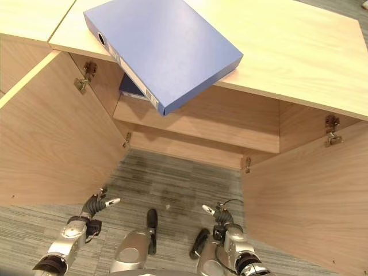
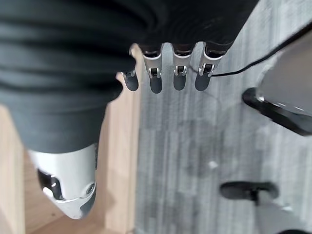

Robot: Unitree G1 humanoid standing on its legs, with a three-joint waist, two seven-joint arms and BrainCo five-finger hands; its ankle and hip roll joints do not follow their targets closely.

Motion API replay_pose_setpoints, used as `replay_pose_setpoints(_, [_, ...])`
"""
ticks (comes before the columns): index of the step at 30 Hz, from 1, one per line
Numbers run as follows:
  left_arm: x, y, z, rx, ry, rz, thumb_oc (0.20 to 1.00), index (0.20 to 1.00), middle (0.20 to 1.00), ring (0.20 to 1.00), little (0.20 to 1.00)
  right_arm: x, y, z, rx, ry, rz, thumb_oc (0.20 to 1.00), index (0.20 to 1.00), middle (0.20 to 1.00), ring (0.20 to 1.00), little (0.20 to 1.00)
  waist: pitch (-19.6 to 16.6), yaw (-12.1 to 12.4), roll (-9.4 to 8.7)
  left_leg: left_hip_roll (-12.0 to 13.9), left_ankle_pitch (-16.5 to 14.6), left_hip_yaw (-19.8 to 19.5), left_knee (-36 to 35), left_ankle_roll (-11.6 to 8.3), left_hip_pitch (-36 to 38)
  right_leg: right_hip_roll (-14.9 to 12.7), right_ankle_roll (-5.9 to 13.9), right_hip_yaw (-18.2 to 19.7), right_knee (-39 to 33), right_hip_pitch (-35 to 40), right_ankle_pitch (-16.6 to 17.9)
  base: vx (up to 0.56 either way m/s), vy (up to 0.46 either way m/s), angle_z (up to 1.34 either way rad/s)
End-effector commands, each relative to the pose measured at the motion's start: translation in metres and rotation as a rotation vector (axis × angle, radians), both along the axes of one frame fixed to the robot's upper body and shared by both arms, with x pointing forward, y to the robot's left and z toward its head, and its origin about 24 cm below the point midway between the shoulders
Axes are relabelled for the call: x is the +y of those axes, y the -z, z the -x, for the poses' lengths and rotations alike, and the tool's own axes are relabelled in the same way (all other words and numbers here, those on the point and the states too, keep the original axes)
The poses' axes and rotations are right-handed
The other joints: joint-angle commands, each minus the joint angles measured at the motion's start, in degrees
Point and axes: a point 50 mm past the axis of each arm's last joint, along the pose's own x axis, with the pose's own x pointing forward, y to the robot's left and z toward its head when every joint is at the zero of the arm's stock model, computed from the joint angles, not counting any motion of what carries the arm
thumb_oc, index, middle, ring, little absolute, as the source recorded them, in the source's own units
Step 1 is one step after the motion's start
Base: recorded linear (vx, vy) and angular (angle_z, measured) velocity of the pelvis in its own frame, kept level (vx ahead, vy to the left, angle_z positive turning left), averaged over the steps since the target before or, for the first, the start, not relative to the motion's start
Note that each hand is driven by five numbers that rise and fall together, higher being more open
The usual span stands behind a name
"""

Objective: Put the empty folder in the office cabinet

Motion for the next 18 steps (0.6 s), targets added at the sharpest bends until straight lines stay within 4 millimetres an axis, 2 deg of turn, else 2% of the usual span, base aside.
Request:
replay_pose_setpoints(1, [-0.008,-0.007,-0.009,-0.056,0.042,-0.01,1.0,1.0,1.0,1.0,1.0,-0.016,0.0,0.006,-0.004,0.048,0.022,1.0,1.0,1.0,1.0,1.0,-0.9,-0.3,1.24,3.0,2.3,-4.3,-4.3,-6.22,-2.3,-0.9,1.97,4.7,-3.4,2.1,1.7,0.09,-0.044,0.16])
replay_pose_setpoints(6, [-0.015,-0.006,-0.011,-0.066,0.05,0.011,1.0,1.0,1.0,1.0,1.0,-0.023,0.0,0.008,0.007,0.046,0.048,1.0,1.0,1.0,1.0,1.0,-1.0,-0.4,0.95,1.8,2.0,-4.5,-3.4,-6.35,-3.0,-1.0,2.5,4.8,-7.4,4.2,3.8,0.04,-0.036,0.39])
replay_pose_setpoints(9, [-0.021,-0.003,-0.011,-0.063,0.047,0.03,1.0,1.0,1.0,1.0,1.0,-0.03,-0.001,0.009,0.013,0.041,0.073,1.0,1.0,1.0,1.0,1.0,-1.2,-1.1,1.23,1.9,1.5,-5.3,-2.1,-6.98,-3.7,-0.9,2.32,4.9,-10.0,5.3,4.4,0.09,-0.091,-0.2])
replay_pose_setpoints(18, [-0.029,-0.001,-0.01,-0.059,0.048,0.053,1.0,1.0,1.0,1.0,1.0,-0.036,0.0,0.013,0.026,0.048,0.088,1.0,1.0,1.0,1.0,1.0,-1.4,-1.7,1.29,3.0,2.1,-6.2,-2.5,-7.96,-3.7,0.6,1.57,4.8,-11.3,6.2,3.2,0.03,-0.057,-0.01])
